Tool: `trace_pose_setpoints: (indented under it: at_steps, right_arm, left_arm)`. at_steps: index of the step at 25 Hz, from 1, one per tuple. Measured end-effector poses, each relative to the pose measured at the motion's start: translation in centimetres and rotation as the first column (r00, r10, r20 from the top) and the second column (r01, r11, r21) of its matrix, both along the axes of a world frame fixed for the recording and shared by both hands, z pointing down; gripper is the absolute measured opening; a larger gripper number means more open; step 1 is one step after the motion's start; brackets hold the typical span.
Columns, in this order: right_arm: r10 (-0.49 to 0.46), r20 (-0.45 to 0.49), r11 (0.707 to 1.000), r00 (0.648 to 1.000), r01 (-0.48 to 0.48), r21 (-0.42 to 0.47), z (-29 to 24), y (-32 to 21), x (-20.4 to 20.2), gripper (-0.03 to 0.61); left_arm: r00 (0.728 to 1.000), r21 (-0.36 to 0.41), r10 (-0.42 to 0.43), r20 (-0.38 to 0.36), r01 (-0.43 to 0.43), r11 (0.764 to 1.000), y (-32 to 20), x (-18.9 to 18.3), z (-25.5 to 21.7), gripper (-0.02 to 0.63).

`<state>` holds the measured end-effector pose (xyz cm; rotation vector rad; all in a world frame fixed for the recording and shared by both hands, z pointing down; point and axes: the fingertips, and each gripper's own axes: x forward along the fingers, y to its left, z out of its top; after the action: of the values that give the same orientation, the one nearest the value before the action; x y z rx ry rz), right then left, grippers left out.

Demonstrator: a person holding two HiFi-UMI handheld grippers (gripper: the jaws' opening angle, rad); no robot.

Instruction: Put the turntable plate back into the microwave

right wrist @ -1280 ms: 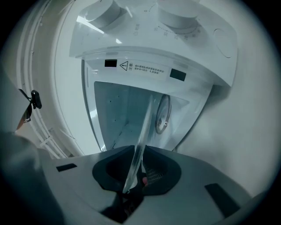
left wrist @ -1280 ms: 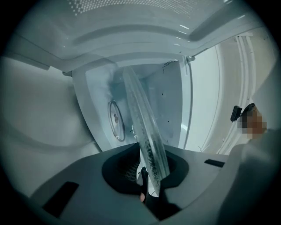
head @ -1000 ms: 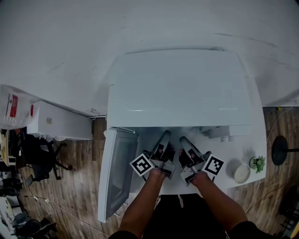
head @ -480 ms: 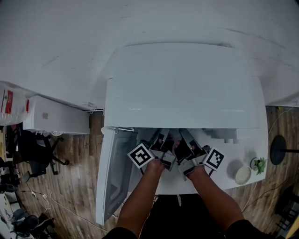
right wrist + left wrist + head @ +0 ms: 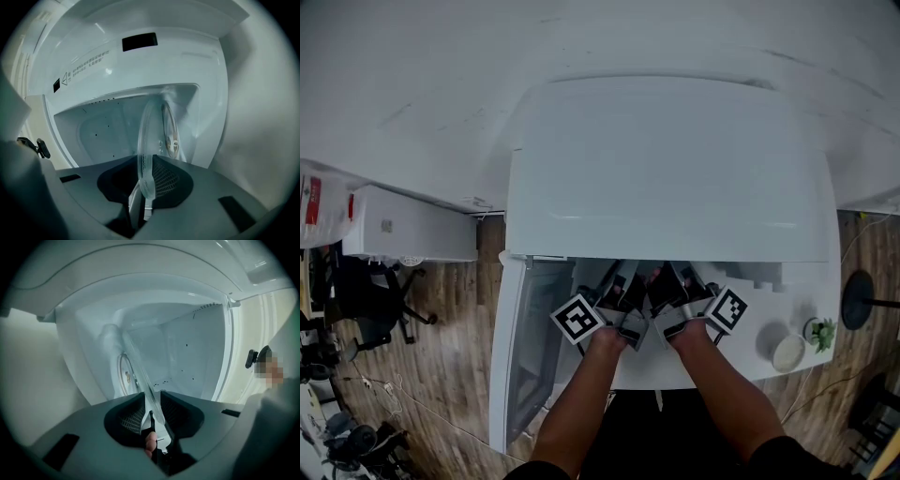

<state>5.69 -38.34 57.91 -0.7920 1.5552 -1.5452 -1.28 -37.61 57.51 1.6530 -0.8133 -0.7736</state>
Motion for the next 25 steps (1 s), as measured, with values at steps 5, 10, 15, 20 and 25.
trace_pose_setpoints:
  at_steps: [5, 10, 15, 20, 25]
  right_arm:
    - [0.002, -0.03, 1.0, 1.0, -0.001, 0.01, -0.2, -0.7, -0.1, 0.092]
    - [-0.046, -0.119, 0.998, 0.992, 0.05, 0.034, -0.4, -1.2, -0.1, 0.101]
    - [-0.106, -0.215, 0.99, 0.971, 0.123, 0.064, -1.1, -0.6, -0.1, 0.12]
    - [-0.142, -0.248, 0.989, 0.958, 0.146, -0.001, -0.6, 0.2, -0.4, 0.078]
    - [-0.145, -0.225, 0.988, 0.964, 0.128, -0.09, 0.6, 0.7, -0.1, 0.073]
  left_arm:
    - [1.0, -0.019, -0.011, -0.019, 0.01, 1.0, -0.6, -0.1, 0.1, 0.11]
    - [0.994, 0.001, -0.045, -0.096, 0.045, 0.999, -1.8, -0.1, -0.7, 0.106]
    - [0.996, -0.017, -0.039, -0.076, 0.038, 0.999, -2.2, 0.2, -0.3, 0.101]
    - [0.996, -0.043, -0.054, -0.073, 0.051, 0.998, -2.2, 0.2, 0.0, 0.097]
    - [0.998, -0.101, -0.047, -0.043, 0.043, 0.994, -1.9, 0.6, 0.4, 0.091]
